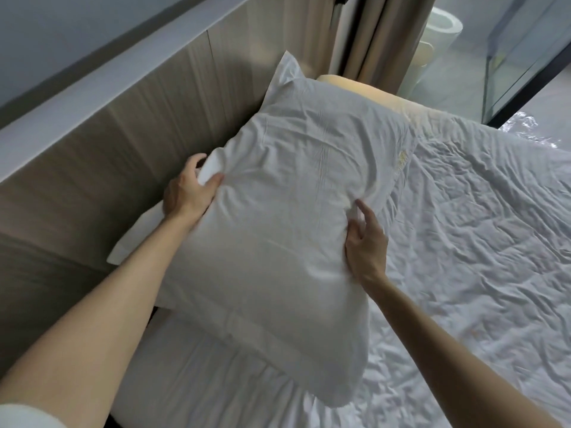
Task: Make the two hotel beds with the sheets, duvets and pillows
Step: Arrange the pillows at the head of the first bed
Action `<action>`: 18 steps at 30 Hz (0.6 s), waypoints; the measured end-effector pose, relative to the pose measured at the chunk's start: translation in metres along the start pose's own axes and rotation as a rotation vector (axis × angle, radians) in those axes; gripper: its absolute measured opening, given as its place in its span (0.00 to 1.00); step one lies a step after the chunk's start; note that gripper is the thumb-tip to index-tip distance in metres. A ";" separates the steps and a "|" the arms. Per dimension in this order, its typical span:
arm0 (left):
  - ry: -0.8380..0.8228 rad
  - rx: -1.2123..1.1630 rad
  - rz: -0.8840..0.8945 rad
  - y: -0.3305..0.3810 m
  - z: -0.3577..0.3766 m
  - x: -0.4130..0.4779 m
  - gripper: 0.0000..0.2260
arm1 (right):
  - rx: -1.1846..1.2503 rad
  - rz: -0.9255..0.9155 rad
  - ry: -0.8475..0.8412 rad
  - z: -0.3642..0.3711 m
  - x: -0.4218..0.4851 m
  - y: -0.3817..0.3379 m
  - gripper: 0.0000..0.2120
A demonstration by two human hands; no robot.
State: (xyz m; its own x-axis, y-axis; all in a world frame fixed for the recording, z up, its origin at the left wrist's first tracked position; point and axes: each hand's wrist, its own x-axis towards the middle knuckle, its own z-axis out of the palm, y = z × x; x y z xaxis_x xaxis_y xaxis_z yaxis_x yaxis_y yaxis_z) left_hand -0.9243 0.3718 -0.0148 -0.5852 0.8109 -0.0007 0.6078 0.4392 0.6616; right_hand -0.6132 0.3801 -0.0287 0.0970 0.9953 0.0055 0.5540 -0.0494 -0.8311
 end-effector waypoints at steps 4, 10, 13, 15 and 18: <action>-0.115 0.293 -0.142 -0.037 0.003 0.006 0.20 | -0.110 0.053 -0.230 0.010 -0.011 0.019 0.22; 0.106 0.355 0.025 -0.002 0.021 -0.038 0.22 | -0.760 -0.181 -0.247 -0.005 0.003 0.014 0.22; 0.036 0.307 0.152 0.041 0.038 -0.057 0.22 | -0.546 -0.402 -0.142 0.004 0.008 -0.023 0.26; -0.087 0.325 0.195 0.052 0.056 -0.071 0.23 | -0.489 -0.468 -0.260 0.023 0.006 -0.032 0.28; -0.154 0.424 0.071 0.029 0.073 -0.084 0.28 | -0.553 -0.222 -0.597 0.044 -0.008 0.004 0.32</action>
State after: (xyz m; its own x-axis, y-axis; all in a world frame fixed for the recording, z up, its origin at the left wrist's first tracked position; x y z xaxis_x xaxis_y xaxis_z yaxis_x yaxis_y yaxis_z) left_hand -0.8187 0.3450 -0.0505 -0.4673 0.8785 -0.0993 0.8282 0.4743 0.2984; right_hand -0.6485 0.3753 -0.0564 -0.4292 0.8562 -0.2876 0.8490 0.2737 -0.4521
